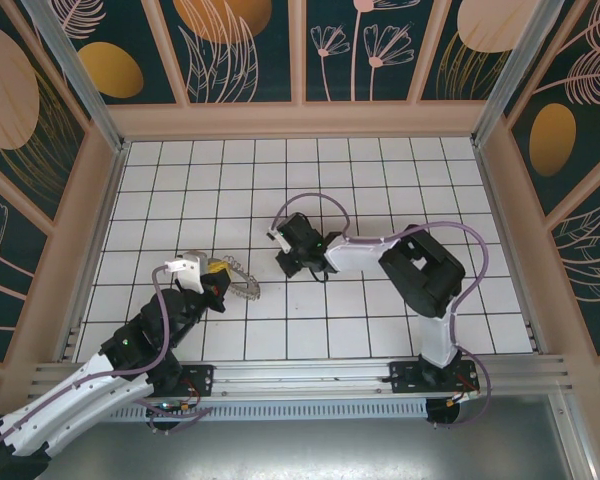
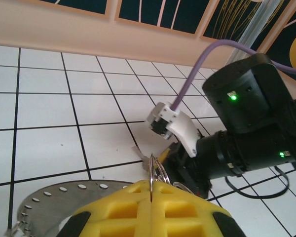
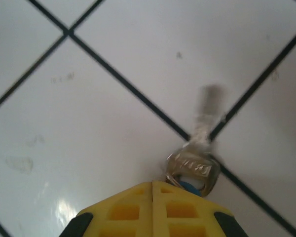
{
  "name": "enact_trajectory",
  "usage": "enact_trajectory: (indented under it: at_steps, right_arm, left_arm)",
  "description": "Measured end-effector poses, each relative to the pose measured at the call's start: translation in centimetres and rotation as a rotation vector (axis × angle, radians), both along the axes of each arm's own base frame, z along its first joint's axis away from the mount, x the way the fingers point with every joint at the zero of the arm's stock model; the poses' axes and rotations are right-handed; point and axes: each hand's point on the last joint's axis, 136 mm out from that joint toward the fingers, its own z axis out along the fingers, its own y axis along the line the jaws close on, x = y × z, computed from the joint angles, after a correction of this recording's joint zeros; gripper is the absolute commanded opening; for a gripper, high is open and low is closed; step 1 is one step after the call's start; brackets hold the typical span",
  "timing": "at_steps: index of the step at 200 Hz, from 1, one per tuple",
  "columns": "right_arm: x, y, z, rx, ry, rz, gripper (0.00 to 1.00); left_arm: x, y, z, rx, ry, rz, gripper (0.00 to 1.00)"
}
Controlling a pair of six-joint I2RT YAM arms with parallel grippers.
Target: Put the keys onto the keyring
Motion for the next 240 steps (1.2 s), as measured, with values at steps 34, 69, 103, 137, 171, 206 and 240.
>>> enact_trajectory:
  at_steps: [34, 69, 103, 137, 171, 206, 240]
  right_arm:
    - [-2.9, -2.1, 0.8, 0.028, 0.051, 0.058, 0.0]
    - [-4.5, -2.5, 3.1, 0.119, 0.081, 0.117, 0.0]
    - [-5.4, -4.7, 3.2, 0.166, 0.151, 0.123, 0.1]
    - [-4.9, -5.3, 3.0, 0.155, 0.151, 0.118, 0.28]
    - [-3.7, -3.9, 3.4, 0.109, 0.11, 0.184, 0.4]
    - [-2.9, -1.9, 3.1, 0.055, 0.053, 0.237, 0.42]
    - [-3.0, -1.7, 0.8, -0.039, 0.043, 0.256, 0.41]
  left_arm:
    - [0.2, -0.2, -0.7, 0.029, 0.017, -0.002, 0.0]
    - [0.2, -0.3, -0.9, 0.042, 0.022, -0.004, 0.0]
    - [0.4, -1.0, -2.1, 0.088, 0.052, -0.026, 0.0]
    - [0.3, -1.6, -2.7, 0.107, 0.065, -0.054, 0.0]
    - [0.2, -1.9, -2.5, 0.1, 0.062, -0.068, 0.0]
    - [0.2, -1.8, -2.1, 0.084, 0.05, -0.068, 0.0]
    - [0.1, -1.7, -1.6, 0.07, 0.038, -0.068, 0.0]
